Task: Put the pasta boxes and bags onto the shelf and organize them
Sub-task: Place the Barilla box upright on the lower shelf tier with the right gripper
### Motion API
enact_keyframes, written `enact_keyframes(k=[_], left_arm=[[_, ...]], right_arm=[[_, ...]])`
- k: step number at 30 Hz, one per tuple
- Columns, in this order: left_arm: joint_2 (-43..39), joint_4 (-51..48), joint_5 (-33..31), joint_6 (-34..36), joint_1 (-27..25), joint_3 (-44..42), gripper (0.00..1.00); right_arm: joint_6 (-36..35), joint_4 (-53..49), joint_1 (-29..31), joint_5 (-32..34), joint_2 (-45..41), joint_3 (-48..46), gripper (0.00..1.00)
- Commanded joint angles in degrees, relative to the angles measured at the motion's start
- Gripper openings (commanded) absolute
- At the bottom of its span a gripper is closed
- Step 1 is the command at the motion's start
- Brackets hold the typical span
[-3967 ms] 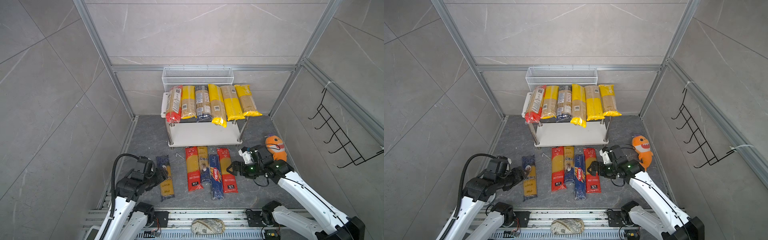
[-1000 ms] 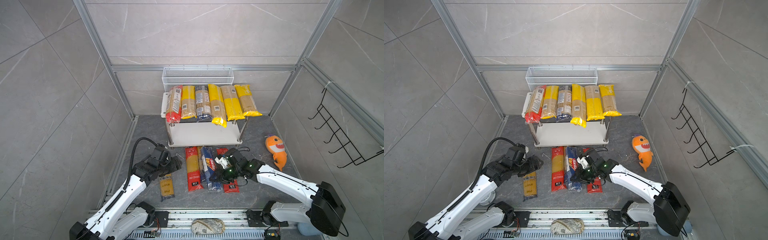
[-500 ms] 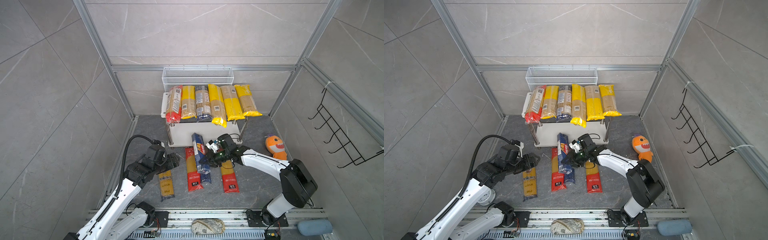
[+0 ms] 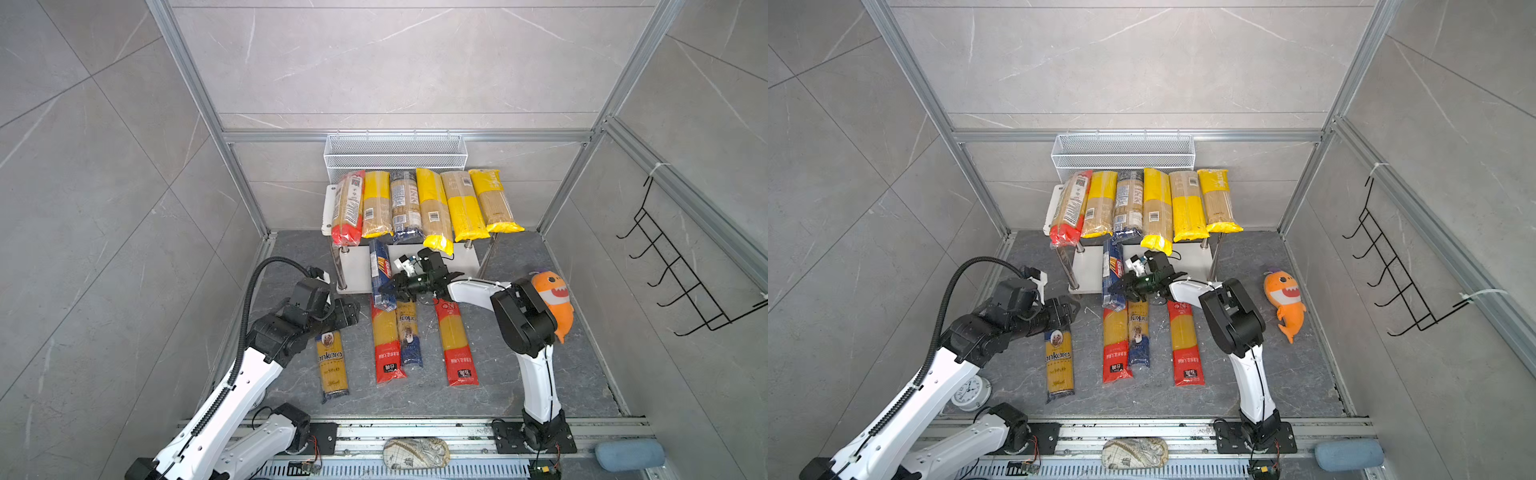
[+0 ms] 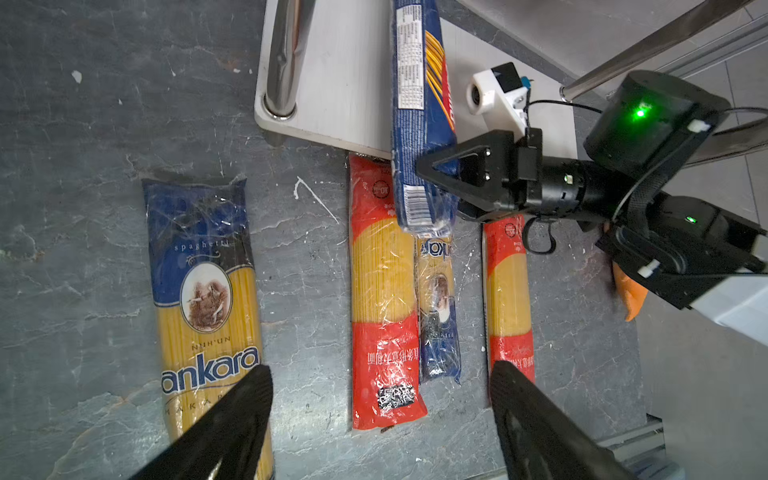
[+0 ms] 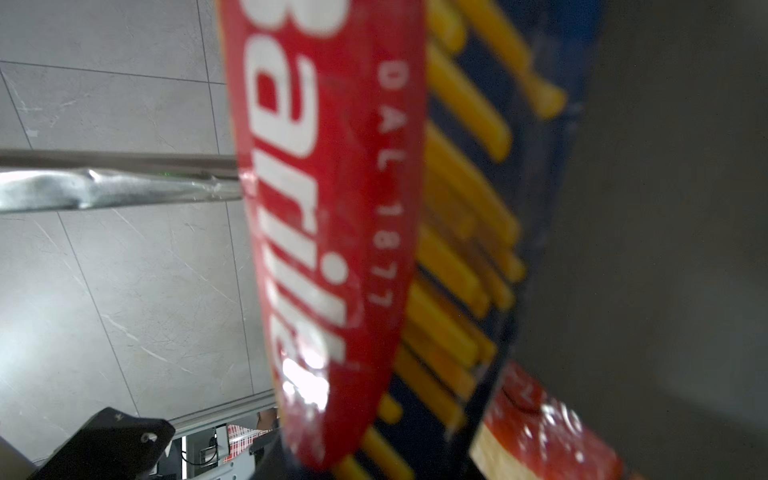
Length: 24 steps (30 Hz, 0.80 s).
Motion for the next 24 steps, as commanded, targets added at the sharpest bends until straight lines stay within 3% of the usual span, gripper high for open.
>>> enact_keyframes(k=[1,8,13,19,24], left_arm=[[1.8,-0.08,-0.17,3.7,1.53,2.67,0.85],[3.33,-0.07,2.67,5.33,4.7,2.97,0.85],[3.69,0.32,4.47,5.48,6.94,1.87,0.85],[3.64,0.68,5.43,5.45,8.73,0.91,0.85],[3.19,0.92,5.91,5.15,9.35,-0.26,0.85]], right_arm=[[2.09,6.56,0.26,-3.86,3.62,7.66,0.07],[1.08,-0.41,0.35,-3.77,10.39,18.31,0.16],[-2.93,-9.69,0.85,-3.52,13.51,25.76,0.42],[-4.51,-16.24,1.72,-4.08,16.54,32.37,0.6],[-5.69,-19.17,1.94,-3.28,15.74,32.08,0.63]])
